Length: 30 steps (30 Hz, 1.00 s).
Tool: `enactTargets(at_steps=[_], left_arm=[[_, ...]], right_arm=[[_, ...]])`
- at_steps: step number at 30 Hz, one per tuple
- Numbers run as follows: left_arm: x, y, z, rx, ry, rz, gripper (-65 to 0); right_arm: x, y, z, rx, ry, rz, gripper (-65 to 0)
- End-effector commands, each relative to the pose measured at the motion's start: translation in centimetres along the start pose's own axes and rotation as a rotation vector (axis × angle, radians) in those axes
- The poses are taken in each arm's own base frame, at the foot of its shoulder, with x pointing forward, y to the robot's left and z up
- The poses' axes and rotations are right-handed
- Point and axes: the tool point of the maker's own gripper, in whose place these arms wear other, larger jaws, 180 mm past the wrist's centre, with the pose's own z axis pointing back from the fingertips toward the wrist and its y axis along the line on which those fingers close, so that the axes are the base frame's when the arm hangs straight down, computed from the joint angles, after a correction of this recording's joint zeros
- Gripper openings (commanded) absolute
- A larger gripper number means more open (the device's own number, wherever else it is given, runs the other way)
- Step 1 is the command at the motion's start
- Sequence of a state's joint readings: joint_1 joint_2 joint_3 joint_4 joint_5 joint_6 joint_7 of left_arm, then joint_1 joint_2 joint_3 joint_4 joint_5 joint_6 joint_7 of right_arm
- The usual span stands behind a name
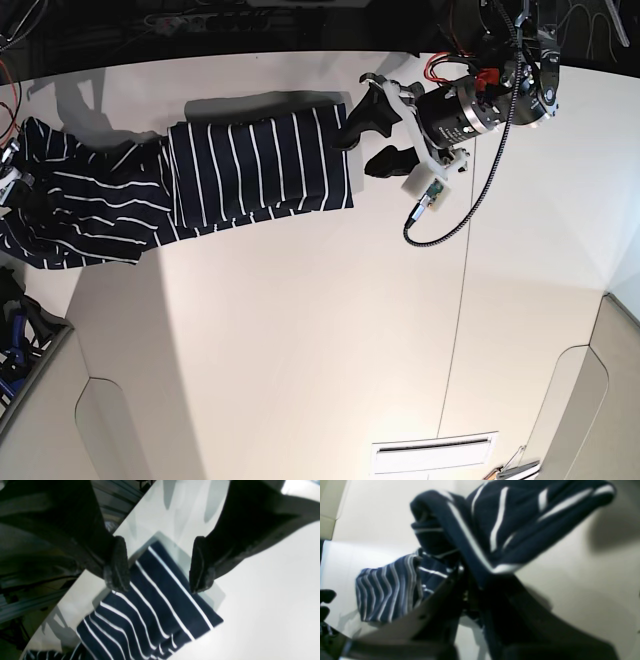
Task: Fold the T-shirt properly
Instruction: 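Lift the other strip end with the right gripper and fold it over the stack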
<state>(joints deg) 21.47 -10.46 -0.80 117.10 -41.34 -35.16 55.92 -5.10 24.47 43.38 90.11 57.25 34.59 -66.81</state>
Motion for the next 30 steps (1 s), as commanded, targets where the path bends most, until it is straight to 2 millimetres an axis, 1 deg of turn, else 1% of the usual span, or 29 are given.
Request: enactTargets(at_steps=[1,6,9,12,14,17,19,21,22,24,25,26,27,30], left_arm=[[0.7,-0.4,0.2,-0.009,-0.032,-0.012,-24.5],[-0.2,0.0,0.1,0.005,-0.011,0.0,-24.5],[-1.0,0.3,-0.2,0.005,0.008,0.021,-24.5],[-1.7,0.7,-0.5,0.008,0.02,0.048,-24.5],[-2.0,0.8,-0.6,0.009,0.026,0.056,-24.5],[-2.1,0.8,-0.6,0.006,0.029,0.061,-24.5],[-2.1,0.7,-0.6,0.001,0.029,0.064,-24.5],[-2.1,0.7,-0.6,0.003,0.031,0.067,-24.5],[-2.2,0.7,-0.6,0.003,0.032,0.067,-24.5],[-2.2,0.7,-0.5,0.003,0.033,0.067,-24.5],[-2.3,0.8,-0.5,0.005,0.038,0.067,-24.5],[-2.4,1.0,-0.4,0.011,0.044,0.07,-24.5],[-2.4,1.2,-0.2,0.012,0.047,0.079,-24.5],[-2.2,2.0,0.7,0.017,0.036,0.123,-24.5]], right_arm=[[2.4,1.5,0.6,0.028,-0.077,0.051,-65.0],[4.0,8.2,0.8,0.099,-0.185,0.168,-65.0],[3.6,12.4,0.8,0.142,-0.203,0.244,-65.0],[2.5,16.6,0.5,0.212,-0.197,0.301,-65.0],[1.6,19.2,-0.2,0.264,-0.188,0.324,-65.0],[-0.1,22.1,-2.1,0.327,-0.139,0.339,-65.0],[-1.8,23.8,-3.5,0.369,-0.08,0.352,-65.0],[-3.9,25.1,-5.1,0.396,-0.008,0.371,-65.0],[-5.0,25.5,-5.8,0.404,0.027,0.386,-61.6],[-7.1,26.2,-7.3,0.409,0.087,0.419,-42.9],[-8.0,26.5,-7.9,0.414,0.11,0.435,-35.7],[-8.8,26.9,-8.4,0.422,0.127,0.449,-30.4],[-9.6,27.4,-8.8,0.437,0.143,0.461,-27.9],[-11.3,29.4,-9.0,0.499,0.179,0.484,-27.7]])
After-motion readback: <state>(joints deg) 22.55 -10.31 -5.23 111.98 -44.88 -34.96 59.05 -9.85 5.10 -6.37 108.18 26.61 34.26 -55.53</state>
